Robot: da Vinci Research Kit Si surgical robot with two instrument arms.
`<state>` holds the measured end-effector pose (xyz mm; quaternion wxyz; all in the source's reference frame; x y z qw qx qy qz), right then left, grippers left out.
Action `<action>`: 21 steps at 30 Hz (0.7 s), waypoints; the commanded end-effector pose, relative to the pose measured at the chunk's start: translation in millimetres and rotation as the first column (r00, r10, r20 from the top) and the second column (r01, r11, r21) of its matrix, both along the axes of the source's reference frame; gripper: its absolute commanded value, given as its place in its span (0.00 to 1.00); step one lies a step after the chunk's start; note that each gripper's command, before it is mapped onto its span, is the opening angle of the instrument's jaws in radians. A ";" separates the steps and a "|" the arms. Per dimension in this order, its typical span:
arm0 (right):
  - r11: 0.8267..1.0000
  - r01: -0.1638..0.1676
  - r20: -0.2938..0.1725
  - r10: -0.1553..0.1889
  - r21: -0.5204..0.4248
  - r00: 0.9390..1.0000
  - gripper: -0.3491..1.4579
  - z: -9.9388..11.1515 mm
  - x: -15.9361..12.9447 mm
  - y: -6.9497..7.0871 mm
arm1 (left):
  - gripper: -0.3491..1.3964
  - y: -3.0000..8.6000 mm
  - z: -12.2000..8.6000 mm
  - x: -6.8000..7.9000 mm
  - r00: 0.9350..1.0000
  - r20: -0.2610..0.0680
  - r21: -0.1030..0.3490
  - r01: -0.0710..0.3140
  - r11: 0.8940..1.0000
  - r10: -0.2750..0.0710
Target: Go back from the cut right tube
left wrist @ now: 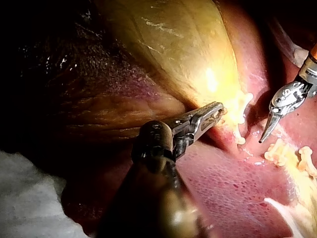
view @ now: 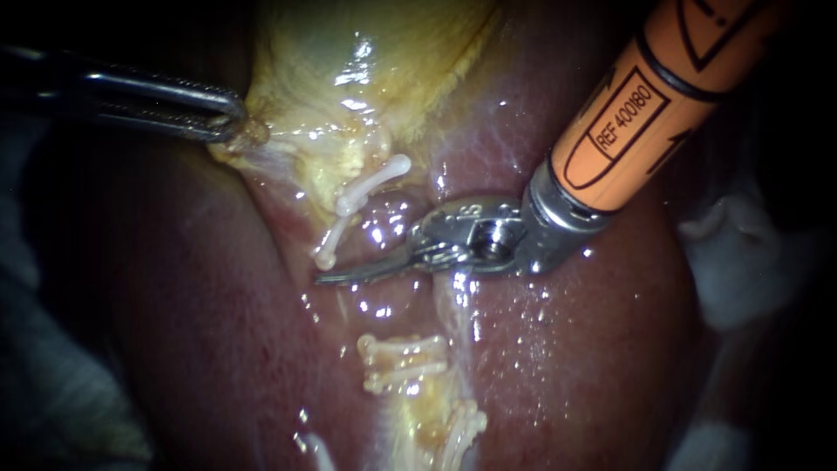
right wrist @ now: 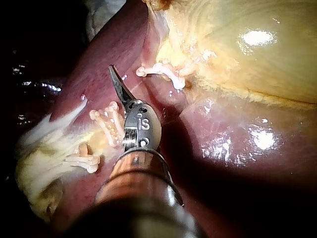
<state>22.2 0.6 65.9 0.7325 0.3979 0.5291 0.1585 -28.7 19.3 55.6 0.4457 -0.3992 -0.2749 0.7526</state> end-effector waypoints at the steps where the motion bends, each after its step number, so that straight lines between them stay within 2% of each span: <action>1: 1.000 -0.006 -0.010 0.006 0.004 1.000 0.00 -0.1 0.0 -0.1 | 0.00 0.0 0.0 0.0 1.000 0.000 0.000 0.000 1.000 0.000; 2: 1.000 -0.012 -0.022 0.012 0.008 1.000 0.00 -0.2 0.0 -0.2 | 0.00 0.0 0.0 0.0 1.000 0.000 0.000 0.000 1.000 0.000; 3: 1.000 -0.016 -0.030 0.016 0.010 0.999 0.14 -0.2 0.1 -0.3 | 0.00 0.0 0.0 0.0 1.000 0.000 0.000 0.000 1.000 0.000; 4: 1.000 -0.025 -0.035 0.026 0.011 0.999 0.37 -0.4 0.3 -0.4 | 0.00 0.0 0.0 0.0 1.000 0.000 0.000 0.000 1.000 0.000; 6: 0.999 -0.030 -0.036 0.030 0.011 0.999 0.64 -0.6 0.7 -0.6 | 0.00 0.0 0.0 0.0 1.000 0.000 0.000 -0.001 1.000 0.001; 7: 0.999 -0.030 -0.036 0.030 0.011 0.999 0.74 -0.7 1.0 -0.7 | 0.00 0.0 0.0 0.0 1.000 0.000 0.000 -0.001 1.000 0.001; 10: 0.999 -0.031 -0.036 0.032 0.017 0.999 0.84 -1.0 1.5 -1.0 | 0.00 0.0 0.0 0.0 1.000 0.001 0.000 -0.001 1.000 0.001; 15: 0.999 -0.037 -0.041 0.037 0.004 0.998 0.86 -1.3 1.6 -1.3 | 0.00 0.0 0.1 0.0 1.000 0.001 0.000 -0.001 1.000 0.001; 19: 0.994 -0.090 -0.034 0.088 -0.057 0.996 0.90 -1.6 0.8 -1.4 | 0.00 0.1 0.2 0.0 1.000 0.001 0.000 -0.001 1.000 0.001; 21: 0.985 -0.140 -0.020 0.139 -0.101 0.990 0.93 -2.0 -0.2 -1.7 | 0.00 0.2 0.3 0.1 1.000 0.001 0.000 -0.002 1.000 0.002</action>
